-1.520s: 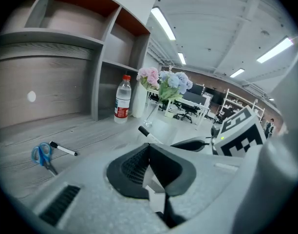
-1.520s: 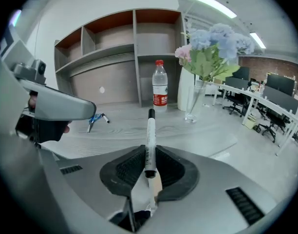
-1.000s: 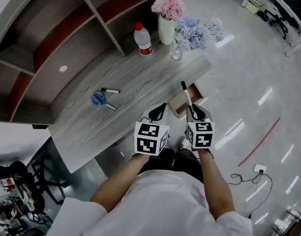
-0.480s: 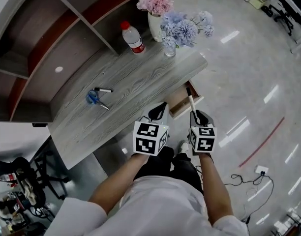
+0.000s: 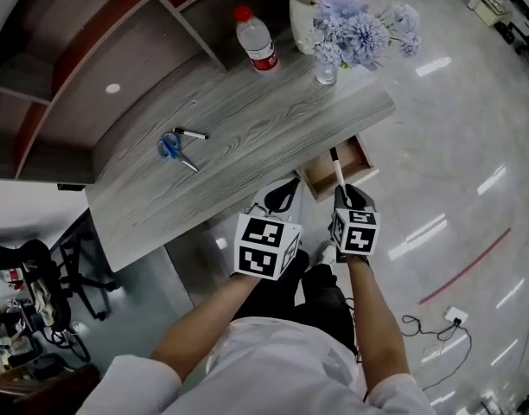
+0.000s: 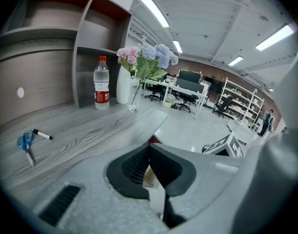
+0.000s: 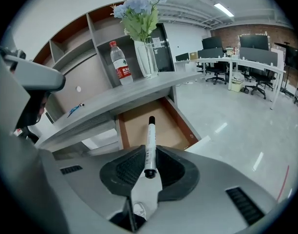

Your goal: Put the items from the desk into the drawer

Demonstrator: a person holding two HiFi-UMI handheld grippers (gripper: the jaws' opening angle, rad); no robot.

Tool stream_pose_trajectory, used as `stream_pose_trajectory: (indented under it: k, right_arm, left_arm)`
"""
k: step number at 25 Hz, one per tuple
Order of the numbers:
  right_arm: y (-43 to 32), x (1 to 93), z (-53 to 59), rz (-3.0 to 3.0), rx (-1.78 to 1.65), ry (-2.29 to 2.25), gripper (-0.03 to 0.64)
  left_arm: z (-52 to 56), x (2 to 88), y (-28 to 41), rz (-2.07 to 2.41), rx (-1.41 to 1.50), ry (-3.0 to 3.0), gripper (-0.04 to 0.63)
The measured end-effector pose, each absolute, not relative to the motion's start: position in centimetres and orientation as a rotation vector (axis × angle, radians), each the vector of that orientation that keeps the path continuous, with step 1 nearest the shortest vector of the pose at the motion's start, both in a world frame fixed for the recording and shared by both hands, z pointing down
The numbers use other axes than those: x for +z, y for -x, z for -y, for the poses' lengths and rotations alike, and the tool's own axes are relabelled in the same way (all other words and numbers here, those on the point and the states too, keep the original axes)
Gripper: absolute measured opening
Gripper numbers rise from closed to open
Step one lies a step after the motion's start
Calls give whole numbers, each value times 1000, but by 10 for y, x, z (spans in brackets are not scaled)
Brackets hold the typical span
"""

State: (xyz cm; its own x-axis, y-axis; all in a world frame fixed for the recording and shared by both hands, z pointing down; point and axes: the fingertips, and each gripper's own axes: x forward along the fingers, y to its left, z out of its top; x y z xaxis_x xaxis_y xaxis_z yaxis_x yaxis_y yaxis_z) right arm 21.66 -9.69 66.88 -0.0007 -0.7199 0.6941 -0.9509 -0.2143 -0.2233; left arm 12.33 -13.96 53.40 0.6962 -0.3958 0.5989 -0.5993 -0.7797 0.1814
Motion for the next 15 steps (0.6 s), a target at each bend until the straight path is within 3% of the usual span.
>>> stream_pose_trajectory:
  k: [15]
  right_arm:
    - [-206,681,139,1753,1005,-2080,55]
  left_arm:
    - [148,558,-96,826,817,-2476,3]
